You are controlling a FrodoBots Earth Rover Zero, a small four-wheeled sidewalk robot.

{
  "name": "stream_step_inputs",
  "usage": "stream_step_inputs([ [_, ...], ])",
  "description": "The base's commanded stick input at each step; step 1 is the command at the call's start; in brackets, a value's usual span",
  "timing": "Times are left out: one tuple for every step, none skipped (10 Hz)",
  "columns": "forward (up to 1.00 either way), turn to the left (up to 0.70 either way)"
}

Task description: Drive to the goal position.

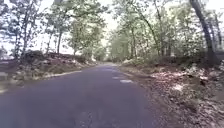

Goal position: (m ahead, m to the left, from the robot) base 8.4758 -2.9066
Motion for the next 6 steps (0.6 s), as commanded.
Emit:
stream_step_inputs([
  [0.70,0.00],
  [0.70,0.00],
  [0.70,0.00],
  [0.70,0.00],
  [0.69,0.00],
  [0.69,0.00],
])
